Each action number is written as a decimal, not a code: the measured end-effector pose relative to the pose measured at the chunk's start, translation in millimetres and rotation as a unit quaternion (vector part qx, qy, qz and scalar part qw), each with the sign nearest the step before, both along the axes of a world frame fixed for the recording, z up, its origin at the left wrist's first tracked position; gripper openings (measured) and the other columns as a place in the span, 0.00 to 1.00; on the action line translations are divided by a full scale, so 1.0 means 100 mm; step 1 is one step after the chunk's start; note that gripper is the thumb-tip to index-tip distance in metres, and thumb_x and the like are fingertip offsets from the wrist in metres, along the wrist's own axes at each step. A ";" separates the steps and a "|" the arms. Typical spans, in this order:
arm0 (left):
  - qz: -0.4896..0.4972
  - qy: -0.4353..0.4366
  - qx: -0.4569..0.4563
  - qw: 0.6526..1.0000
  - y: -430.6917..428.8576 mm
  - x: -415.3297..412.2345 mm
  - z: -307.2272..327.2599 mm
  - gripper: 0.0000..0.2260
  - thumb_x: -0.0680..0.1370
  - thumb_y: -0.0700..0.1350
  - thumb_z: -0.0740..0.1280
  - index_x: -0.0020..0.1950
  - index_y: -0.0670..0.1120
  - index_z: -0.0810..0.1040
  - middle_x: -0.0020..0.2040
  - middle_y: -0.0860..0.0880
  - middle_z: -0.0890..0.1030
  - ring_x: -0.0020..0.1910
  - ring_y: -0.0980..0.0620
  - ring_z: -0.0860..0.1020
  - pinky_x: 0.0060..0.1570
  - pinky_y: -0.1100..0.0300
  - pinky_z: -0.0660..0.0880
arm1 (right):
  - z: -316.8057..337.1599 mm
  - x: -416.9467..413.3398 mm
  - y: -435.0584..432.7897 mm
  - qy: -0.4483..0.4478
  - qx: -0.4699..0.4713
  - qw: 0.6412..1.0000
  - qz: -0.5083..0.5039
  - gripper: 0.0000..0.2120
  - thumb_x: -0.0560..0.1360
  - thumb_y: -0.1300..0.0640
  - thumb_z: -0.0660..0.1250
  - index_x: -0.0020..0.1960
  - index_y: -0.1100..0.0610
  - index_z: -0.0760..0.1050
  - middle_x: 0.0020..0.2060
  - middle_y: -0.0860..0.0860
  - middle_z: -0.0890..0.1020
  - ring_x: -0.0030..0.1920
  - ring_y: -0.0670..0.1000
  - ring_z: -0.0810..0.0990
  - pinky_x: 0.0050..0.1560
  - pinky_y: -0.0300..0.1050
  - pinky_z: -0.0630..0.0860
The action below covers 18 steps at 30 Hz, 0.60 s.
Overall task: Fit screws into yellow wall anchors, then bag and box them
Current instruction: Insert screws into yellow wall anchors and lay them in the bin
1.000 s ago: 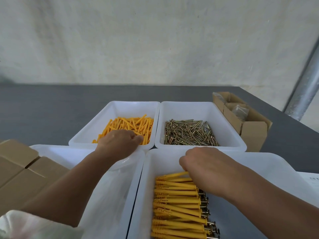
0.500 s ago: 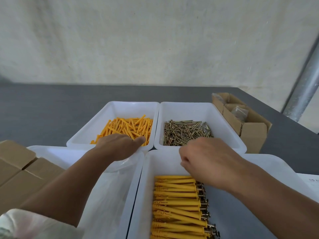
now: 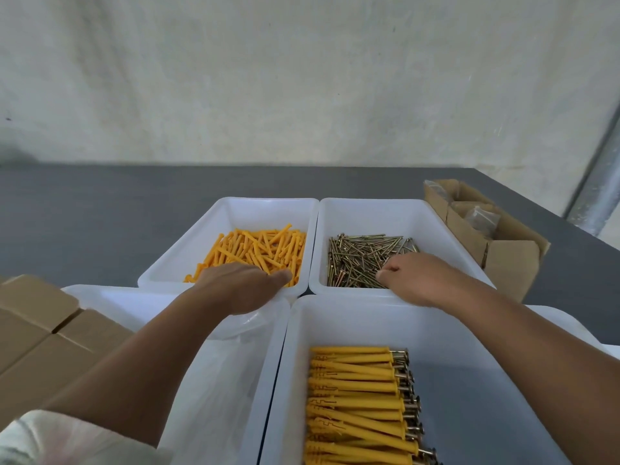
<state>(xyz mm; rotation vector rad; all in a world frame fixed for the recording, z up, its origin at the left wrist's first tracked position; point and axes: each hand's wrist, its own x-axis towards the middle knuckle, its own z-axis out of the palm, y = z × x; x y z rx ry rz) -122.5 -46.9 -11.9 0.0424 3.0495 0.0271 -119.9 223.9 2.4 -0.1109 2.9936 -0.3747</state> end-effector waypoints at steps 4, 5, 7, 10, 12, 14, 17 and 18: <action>0.003 -0.006 0.005 1.000 -0.01 -0.01 0.01 0.30 0.77 0.69 0.45 0.52 0.52 0.80 0.60 0.50 0.79 0.52 0.50 0.73 0.48 0.54 0.65 | 0.02 -0.16 -0.09 -0.073 0.076 0.994 0.031 0.18 0.81 0.53 0.56 0.66 0.57 0.76 0.65 0.54 0.76 0.64 0.56 0.74 0.63 0.49 0.72; 0.004 -0.002 0.007 1.000 -0.01 -0.01 0.01 0.29 0.78 0.69 0.46 0.51 0.52 0.79 0.59 0.50 0.79 0.52 0.50 0.73 0.47 0.54 0.65 | 0.00 -0.20 -0.11 -0.091 0.091 0.991 0.035 0.19 0.81 0.55 0.55 0.68 0.58 0.75 0.68 0.55 0.74 0.67 0.57 0.73 0.66 0.50 0.71; 0.000 0.003 0.005 1.000 -0.01 0.00 0.01 0.27 0.79 0.66 0.47 0.53 0.53 0.79 0.60 0.51 0.79 0.54 0.50 0.74 0.47 0.54 0.65 | -0.01 -0.25 -0.13 -0.107 0.124 0.985 0.054 0.19 0.81 0.57 0.55 0.70 0.59 0.73 0.69 0.57 0.73 0.68 0.58 0.72 0.68 0.52 0.69; -0.004 0.001 0.003 1.000 0.00 0.01 0.02 0.22 0.79 0.64 0.48 0.51 0.54 0.78 0.60 0.51 0.79 0.54 0.51 0.73 0.47 0.54 0.66 | -0.02 -0.27 -0.14 -0.148 0.106 0.982 0.056 0.17 0.81 0.59 0.56 0.66 0.62 0.75 0.63 0.58 0.77 0.62 0.57 0.76 0.63 0.48 0.72; -0.006 0.000 0.004 1.000 0.00 0.02 0.03 0.21 0.80 0.63 0.49 0.50 0.54 0.78 0.59 0.50 0.80 0.53 0.50 0.74 0.47 0.55 0.67 | -0.03 -0.26 -0.15 -0.156 0.065 0.985 0.032 0.16 0.81 0.59 0.56 0.63 0.64 0.76 0.61 0.58 0.79 0.60 0.57 0.77 0.56 0.44 0.71; -0.012 0.000 -0.002 1.000 0.01 0.03 0.04 0.22 0.80 0.61 0.49 0.55 0.53 0.79 0.58 0.51 0.80 0.54 0.51 0.74 0.45 0.56 0.66 | -0.03 -0.24 -0.15 -0.150 0.053 0.987 0.022 0.16 0.81 0.60 0.56 0.63 0.65 0.76 0.60 0.59 0.79 0.59 0.57 0.78 0.52 0.43 0.69; -0.021 0.006 0.003 1.000 0.00 0.05 0.05 0.20 0.81 0.59 0.49 0.56 0.54 0.78 0.57 0.52 0.80 0.55 0.51 0.75 0.43 0.57 0.66 | 0.01 -0.21 -0.16 -0.136 0.061 0.988 0.029 0.16 0.81 0.60 0.57 0.63 0.66 0.76 0.60 0.59 0.78 0.60 0.58 0.77 0.55 0.45 0.71; -0.020 0.005 0.001 1.000 0.00 0.06 0.06 0.20 0.81 0.59 0.49 0.56 0.54 0.78 0.57 0.52 0.80 0.55 0.50 0.75 0.42 0.57 0.66 | 0.01 -0.19 -0.16 -0.132 0.061 0.989 0.032 0.16 0.81 0.60 0.57 0.63 0.66 0.75 0.61 0.60 0.78 0.61 0.59 0.77 0.57 0.46 0.71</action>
